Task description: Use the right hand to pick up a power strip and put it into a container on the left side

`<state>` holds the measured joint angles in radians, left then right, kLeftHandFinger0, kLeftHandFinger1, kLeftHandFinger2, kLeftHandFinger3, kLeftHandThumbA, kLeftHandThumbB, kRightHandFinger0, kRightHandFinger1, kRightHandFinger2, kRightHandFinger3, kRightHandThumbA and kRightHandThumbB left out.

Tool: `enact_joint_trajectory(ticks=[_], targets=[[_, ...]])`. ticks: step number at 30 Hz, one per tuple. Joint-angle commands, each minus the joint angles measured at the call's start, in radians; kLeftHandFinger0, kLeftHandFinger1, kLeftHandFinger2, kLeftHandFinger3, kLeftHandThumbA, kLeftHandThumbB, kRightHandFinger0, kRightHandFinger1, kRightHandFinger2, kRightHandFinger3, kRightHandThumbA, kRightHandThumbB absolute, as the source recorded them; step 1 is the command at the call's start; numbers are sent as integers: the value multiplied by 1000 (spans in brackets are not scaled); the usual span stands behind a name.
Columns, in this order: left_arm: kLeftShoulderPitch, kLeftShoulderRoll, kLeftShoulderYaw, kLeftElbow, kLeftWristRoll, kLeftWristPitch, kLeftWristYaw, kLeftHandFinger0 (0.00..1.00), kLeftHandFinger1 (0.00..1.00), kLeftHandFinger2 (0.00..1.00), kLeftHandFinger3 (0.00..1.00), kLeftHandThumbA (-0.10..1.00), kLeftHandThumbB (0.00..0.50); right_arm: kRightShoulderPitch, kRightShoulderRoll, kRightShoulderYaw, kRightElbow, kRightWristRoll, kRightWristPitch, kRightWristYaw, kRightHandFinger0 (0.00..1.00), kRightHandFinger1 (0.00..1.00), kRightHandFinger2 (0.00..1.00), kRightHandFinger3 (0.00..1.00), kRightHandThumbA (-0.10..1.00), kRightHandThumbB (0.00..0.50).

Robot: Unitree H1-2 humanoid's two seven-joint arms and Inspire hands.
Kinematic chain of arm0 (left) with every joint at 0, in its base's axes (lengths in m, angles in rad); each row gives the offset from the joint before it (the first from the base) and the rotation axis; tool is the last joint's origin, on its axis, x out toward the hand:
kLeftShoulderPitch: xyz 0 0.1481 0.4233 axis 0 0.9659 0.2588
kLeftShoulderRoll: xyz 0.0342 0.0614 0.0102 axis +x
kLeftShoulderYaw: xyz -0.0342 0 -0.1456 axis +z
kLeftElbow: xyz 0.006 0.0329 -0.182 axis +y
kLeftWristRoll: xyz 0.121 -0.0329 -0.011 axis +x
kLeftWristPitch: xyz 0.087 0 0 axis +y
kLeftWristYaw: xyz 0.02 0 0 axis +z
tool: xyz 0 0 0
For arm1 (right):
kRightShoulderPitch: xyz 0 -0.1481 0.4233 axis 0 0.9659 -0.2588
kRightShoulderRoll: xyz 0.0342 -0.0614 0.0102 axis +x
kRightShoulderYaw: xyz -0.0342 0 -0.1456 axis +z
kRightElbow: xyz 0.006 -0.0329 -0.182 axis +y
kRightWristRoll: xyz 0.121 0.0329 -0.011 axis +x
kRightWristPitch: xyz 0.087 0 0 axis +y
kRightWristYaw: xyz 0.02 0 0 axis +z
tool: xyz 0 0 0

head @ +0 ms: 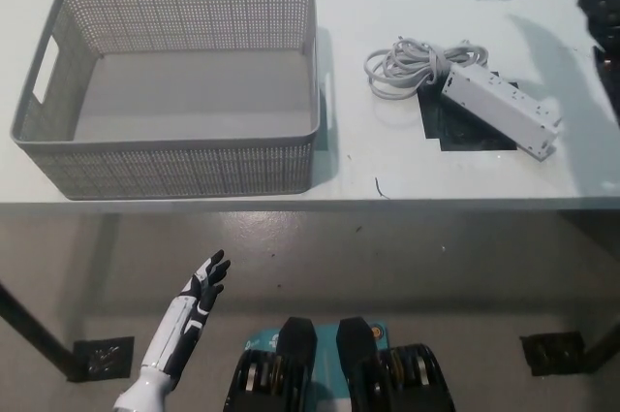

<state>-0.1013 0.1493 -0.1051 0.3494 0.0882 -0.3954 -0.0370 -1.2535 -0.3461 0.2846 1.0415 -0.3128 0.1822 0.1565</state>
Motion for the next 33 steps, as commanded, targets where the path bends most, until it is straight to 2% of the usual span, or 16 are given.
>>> enact_joint_trajectory(ticks=[1, 2, 6, 7, 8, 12, 15, 17, 21, 22, 26, 27, 29, 30, 31, 33], targets=[[-16, 40, -3, -39, 9, -75, -27, 1000, 1000, 1000, 1000, 1000, 296, -334, 49, 52, 300, -44, 54, 118, 1000, 1000, 1000, 1000, 1000, 372], [-15, 39, -2, -43, 15, -75, -25, 1000, 1000, 1000, 1000, 1000, 300, -331, 53, 49, 323, -29, 53, 152, 1000, 1000, 1000, 1000, 1000, 336], [-12, 42, -6, -48, 22, -74, -28, 1000, 1000, 1000, 1000, 1000, 300, -313, 58, 55, 366, -20, 38, 166, 1000, 1000, 1000, 1000, 1000, 307], [-12, 43, -7, -49, 26, -74, -27, 1000, 1000, 1000, 1000, 1000, 299, -303, 57, 63, 376, -23, 10, 187, 1000, 1000, 1000, 1000, 1000, 257], [-11, 43, -8, -50, 27, -75, -27, 1000, 1000, 1000, 1000, 1000, 298, -297, 56, 65, 383, -22, -7, 201, 1000, 1000, 1000, 1000, 1000, 241], [-13, 44, -8, -54, 30, -73, -29, 1000, 1000, 1000, 1000, 1000, 295, -262, 62, 122, 402, -66, -37, 202, 1000, 1000, 1000, 1000, 1000, 211], [-10, 43, -8, -61, 34, -69, -31, 1000, 1000, 1000, 1000, 1000, 297, -238, 69, 152, 407, -82, -23, 168, 1000, 1000, 1000, 1000, 1000, 222], [-13, 42, -7, -57, 41, -73, -27, 1000, 1000, 1000, 1000, 1000, 300, -227, 71, 175, 408, -95, -32, 172, 1000, 1000, 1000, 1000, 1000, 200], [-12, 41, -4, -60, 40, -74, -30, 1000, 1000, 1000, 1000, 1000, 292, -216, 75, 213, 413, -117, -22, 193, 1000, 1000, 1000, 1000, 1000, 196], [-11, 41, -3, -61, 41, -74, -31, 1000, 1000, 1000, 1000, 1000, 293, -215, 78, 224, 416, -122, 11, 203, 1000, 1000, 1000, 1000, 1000, 228], [-15, 43, 0, -62, 40, -74, -32, 1000, 1000, 1000, 1000, 1000, 299, -207, 78, 251, 421, -139, 38, 192, 1000, 1000, 1000, 1000, 1000, 265], [-12, 44, 2, -66, 39, -70, -33, 1000, 1000, 1000, 1000, 1000, 301, -204, 80, 263, 420, -149, 32, 195, 1000, 1000, 1000, 1000, 1000, 245], [-7, 47, 3, -71, 40, -67, -33, 1000, 1000, 1000, 1000, 1000, 302, -202, 82, 269, 421, -150, 38, 200, 1000, 1000, 1000, 1000, 1000, 253], [-8, 47, 4, -71, 39, -65, -34, 1000, 1000, 1000, 1000, 1000, 302, -201, 79, 275, 419, -153, 13, 205, 1000, 1000, 1000, 1000, 1000, 219], [-7, 46, 3, -74, 37, -63, -37, 1000, 1000, 1000, 1000, 1000, 298, -197, 79, 271, 420, -148, 24, 203, 1000, 1000, 1000, 1000, 1000, 242], [-10, 47, 4, -75, 37, -63, -37, 1000, 1000, 1000, 1000, 1000, 295, -197, 80, 266, 420, -143, 28, 202, 1000, 1000, 1000, 1000, 1000, 250]])
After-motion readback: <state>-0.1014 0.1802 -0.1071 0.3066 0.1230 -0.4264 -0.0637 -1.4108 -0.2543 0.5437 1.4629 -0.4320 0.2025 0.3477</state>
